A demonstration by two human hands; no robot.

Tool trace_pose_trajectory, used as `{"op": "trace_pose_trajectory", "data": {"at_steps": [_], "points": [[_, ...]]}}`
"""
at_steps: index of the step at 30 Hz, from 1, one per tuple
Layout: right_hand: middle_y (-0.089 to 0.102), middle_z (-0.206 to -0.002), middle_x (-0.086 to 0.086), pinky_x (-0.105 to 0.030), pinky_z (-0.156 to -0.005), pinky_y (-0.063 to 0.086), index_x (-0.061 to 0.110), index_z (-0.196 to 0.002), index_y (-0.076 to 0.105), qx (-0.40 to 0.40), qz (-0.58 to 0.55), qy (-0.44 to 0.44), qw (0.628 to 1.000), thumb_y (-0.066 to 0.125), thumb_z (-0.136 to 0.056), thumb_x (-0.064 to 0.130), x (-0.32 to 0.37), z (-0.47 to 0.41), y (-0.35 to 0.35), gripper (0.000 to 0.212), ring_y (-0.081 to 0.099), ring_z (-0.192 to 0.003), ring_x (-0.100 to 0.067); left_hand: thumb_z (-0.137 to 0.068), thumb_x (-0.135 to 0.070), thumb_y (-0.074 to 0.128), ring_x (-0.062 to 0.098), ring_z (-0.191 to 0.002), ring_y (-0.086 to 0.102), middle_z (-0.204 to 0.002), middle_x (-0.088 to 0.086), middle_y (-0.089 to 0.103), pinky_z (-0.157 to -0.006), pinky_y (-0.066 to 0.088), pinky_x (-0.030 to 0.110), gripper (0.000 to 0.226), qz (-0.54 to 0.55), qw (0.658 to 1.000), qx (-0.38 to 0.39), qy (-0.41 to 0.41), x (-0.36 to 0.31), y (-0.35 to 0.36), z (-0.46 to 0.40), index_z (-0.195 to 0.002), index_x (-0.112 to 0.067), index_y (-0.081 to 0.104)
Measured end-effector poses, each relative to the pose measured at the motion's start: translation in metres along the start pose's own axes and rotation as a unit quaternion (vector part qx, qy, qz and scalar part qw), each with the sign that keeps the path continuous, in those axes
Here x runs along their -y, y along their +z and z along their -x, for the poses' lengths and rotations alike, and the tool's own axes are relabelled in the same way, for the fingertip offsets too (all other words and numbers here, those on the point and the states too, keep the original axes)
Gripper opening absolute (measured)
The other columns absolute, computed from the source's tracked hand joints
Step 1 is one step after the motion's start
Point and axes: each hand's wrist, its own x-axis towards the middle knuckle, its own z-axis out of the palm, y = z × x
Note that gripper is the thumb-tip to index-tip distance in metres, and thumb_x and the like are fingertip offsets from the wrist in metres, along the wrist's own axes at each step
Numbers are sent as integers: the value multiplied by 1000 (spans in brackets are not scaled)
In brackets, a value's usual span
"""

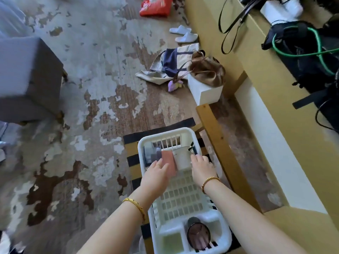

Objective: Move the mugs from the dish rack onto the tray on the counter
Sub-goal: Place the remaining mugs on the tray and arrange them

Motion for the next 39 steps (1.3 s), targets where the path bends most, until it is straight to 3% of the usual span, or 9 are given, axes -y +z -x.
{"op": "trace_pose_trajectory", "data": {"at_steps": [4,8,19,22,25,31,34,37,39], "points": [[42,-134,-13,-41,-112,25,7,-135,33,-23,149,-76,986,49,-87,7,0,-47,5,51,34,-128,-28,-94,-6,39,28,-145,7,-157,11,10,-116,18,40,61,-57,997,44,25,-5,25,-27,-148,-14,14],[50,-123,-14,-36,-100,37,1,-128,43,18,245,-95,965,41,-92,6,-4,-75,11,37,44,-116,-27,-93,-7,40,31,-143,14,-156,15,11,-113,26,42,61,-63,995,83,3,-9,42,-39,-148,-11,13],[56,-117,-17,-30,-77,50,-1,-120,49,81,241,-27,967,42,-93,4,9,-88,23,28,55,-105,-27,-95,-17,42,36,-144,6,-157,12,-8,-110,33,45,62,-57,988,139,-28,-6,55,-44,-149,-14,10],[62,-113,-13,-30,-64,43,-2,-123,44,127,170,-3,977,44,-91,1,8,-80,27,32,62,-100,-26,-95,-19,42,34,-144,6,-157,11,-9,-111,32,46,62,-38,988,145,-37,-6,57,-44,-148,-16,10],[62,-113,-15,-34,-68,46,-2,-124,45,141,87,10,986,42,-89,-5,2,-65,28,35,62,-101,-30,-95,-20,42,33,-144,9,-158,10,-3,-113,29,46,61,1,988,148,-53,-5,55,-44,-148,-18,12],[61,-111,-12,-34,-69,49,8,-115,49,85,-88,65,990,45,-93,10,-15,-27,18,22,62,-97,-29,-95,-19,38,31,-140,22,-156,11,15,-113,28,44,56,43,986,158,-42,-4,46,-31,-147,-17,17],[64,-112,-9,-29,-66,45,13,-117,55,45,-231,126,964,39,-97,20,-22,-7,11,26,62,-95,-26,-94,-14,42,28,-140,27,-156,9,17,-113,31,40,60,72,986,148,-17,-7,36,-16,-148,-20,15],[66,-102,-7,-25,-62,42,12,-116,60,2,-372,166,913,37,-98,20,-22,17,2,30,57,-76,-17,-87,-6,50,18,-98,62,-125,5,55,-80,56,31,81,109,988,113,2,-11,22,5,-147,-36,3],[63,-84,-4,-23,-54,36,10,-113,62,-15,-441,187,878,37,-98,17,-22,35,-5,30,46,-59,-10,-86,-7,52,12,-75,62,-106,0,61,-61,52,25,95,136,985,99,21,-11,11,21,-142,-46,-14]]}}
